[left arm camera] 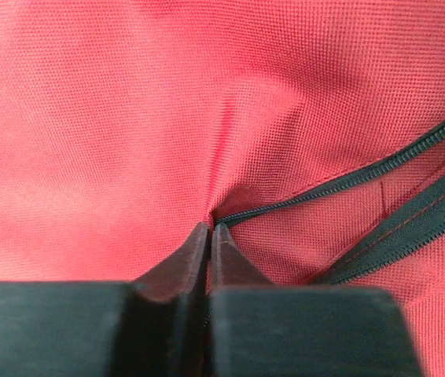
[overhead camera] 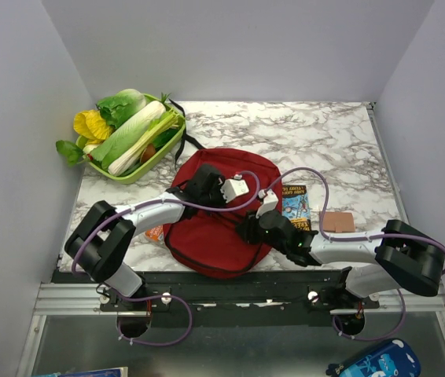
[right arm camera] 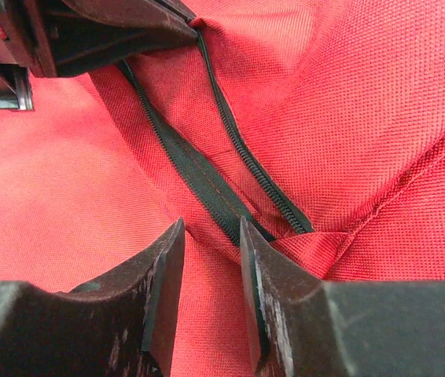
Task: Pack the student bag
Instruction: Adjust the student bag at the center of the board, then pick up the personal item from the center of the board.
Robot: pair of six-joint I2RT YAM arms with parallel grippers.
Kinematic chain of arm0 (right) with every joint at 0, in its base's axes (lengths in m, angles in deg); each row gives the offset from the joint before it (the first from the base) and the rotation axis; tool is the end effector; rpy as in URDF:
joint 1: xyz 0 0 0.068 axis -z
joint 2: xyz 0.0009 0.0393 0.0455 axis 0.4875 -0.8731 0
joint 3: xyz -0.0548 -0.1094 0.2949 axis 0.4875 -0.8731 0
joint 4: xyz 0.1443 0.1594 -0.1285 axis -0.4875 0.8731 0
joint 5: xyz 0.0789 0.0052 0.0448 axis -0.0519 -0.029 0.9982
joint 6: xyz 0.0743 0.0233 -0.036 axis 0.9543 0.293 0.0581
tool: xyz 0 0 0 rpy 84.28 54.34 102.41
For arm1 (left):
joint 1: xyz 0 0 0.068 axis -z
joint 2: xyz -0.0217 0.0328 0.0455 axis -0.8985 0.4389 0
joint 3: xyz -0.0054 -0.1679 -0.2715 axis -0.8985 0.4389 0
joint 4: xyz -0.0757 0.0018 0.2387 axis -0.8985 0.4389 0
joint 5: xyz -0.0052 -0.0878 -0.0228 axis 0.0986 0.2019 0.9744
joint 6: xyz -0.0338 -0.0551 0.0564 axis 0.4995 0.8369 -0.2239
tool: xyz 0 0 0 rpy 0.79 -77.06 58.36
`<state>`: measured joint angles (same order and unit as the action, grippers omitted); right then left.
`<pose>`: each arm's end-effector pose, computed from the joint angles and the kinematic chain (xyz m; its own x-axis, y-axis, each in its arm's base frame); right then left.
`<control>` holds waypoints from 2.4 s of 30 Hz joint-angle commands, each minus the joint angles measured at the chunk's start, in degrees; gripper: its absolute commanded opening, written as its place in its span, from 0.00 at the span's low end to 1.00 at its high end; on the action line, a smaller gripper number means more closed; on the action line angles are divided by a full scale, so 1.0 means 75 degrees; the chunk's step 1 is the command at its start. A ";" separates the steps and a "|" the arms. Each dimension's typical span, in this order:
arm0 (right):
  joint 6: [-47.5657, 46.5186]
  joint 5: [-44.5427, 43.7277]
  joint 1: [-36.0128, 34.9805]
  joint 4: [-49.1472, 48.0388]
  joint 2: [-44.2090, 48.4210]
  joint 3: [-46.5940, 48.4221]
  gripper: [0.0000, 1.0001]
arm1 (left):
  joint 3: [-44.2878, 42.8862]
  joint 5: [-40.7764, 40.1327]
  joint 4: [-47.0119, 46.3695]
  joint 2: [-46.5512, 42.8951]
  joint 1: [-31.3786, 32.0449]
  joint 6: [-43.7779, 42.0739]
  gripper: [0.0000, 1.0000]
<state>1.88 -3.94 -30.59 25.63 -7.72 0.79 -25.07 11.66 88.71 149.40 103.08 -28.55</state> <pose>0.1561 0.2263 0.1957 -0.6203 0.0762 -0.7807 -0.4219 0.8066 0.4139 0.2518 -0.2166 0.2094 -0.1790 0.7321 -0.6572 0.8707 0.4289 0.2406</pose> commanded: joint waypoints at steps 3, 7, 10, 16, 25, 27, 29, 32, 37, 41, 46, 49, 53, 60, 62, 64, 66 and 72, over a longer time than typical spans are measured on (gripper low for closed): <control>0.0323 -0.0217 -0.0140 0.0576 -0.0031 -0.0242 0.42 | 0.0129 -0.0088 0.0072 -0.0383 -0.0035 0.0415 0.00; 0.0335 -0.0358 -0.0152 0.0926 0.0051 -0.0043 0.42 | 0.0094 0.0182 0.0248 -0.0805 -0.0047 0.0743 0.00; 0.0323 -0.0429 -0.0152 0.1114 0.0028 0.0109 0.43 | 0.0059 0.0415 0.0341 -0.1098 -0.0035 0.1060 0.00; 0.0452 -0.0557 -0.0152 0.1337 0.0039 0.0192 0.47 | -0.0082 0.0709 0.0529 -0.1380 -0.0070 0.1482 0.00; 0.0183 -0.1120 -0.0140 0.2437 0.1245 0.0637 0.61 | -0.0866 0.1576 0.0939 -0.1603 -0.0714 0.2618 0.00; 0.0194 -0.1225 -0.0129 0.2591 0.1352 0.0696 0.62 | -0.1065 0.1717 0.1009 -0.1720 -0.0843 0.2783 0.00; 0.0194 -0.1249 -0.0129 0.2767 0.1422 0.0754 0.63 | -0.1148 0.1881 0.1162 -0.1790 -0.0867 0.2853 0.00; 0.0323 -0.1482 -0.0129 0.3223 0.1655 0.0895 0.67 | -0.1114 0.1998 0.1197 -0.1837 -0.0867 0.2912 0.00; 0.1257 -0.2735 -0.0012 0.5372 0.2815 0.1246 0.96 | -0.0762 0.1858 0.1069 -0.1919 -0.0867 0.2748 0.00; 0.2454 -0.3008 0.1540 0.7966 0.3390 0.1820 1.00 | -0.0715 0.1835 0.1092 -0.1978 -0.0867 0.2701 0.00; 0.2890 -0.2550 0.3584 0.9621 0.3461 0.1939 1.00 | -0.0645 0.1811 0.1033 -0.2013 -0.0867 0.2654 0.00; 0.2843 -0.2386 0.4300 0.9681 0.3602 0.1798 1.00 | -0.0563 0.1811 0.1010 -0.2060 -0.0867 0.2642 0.00; 0.2598 -0.2199 0.5270 0.9717 0.3288 0.1903 1.00 | -0.0492 0.1823 0.1010 -0.2118 -0.0867 0.2584 0.00; 0.2163 -0.1777 0.6129 0.9635 0.1134 0.2652 1.00 | -0.0469 0.1823 0.1021 -0.2153 -0.0867 0.2549 0.00; 0.2116 -0.1718 0.6164 0.9495 0.0710 0.2770 1.00 | -0.0457 0.1823 0.1010 -0.2189 -0.0867 0.2560 0.00; 0.2104 -0.1648 0.6223 0.9354 0.0300 0.2817 1.00 | -0.0422 0.1846 0.0998 -0.2212 -0.0867 0.2549 0.00; 0.2128 -0.1648 0.6293 0.9283 0.0099 0.2817 1.00 | -0.0422 0.1858 0.1010 -0.2224 -0.0867 0.2537 0.00; 0.2023 -0.1286 0.6445 0.8955 -0.0429 0.2770 0.99 | -0.0492 0.1823 0.1115 -0.2329 -0.0867 0.2478 0.00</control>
<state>17.84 -16.21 16.71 94.61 -9.05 20.55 -28.70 24.27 96.91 134.36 96.81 -9.07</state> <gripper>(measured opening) 0.997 0.007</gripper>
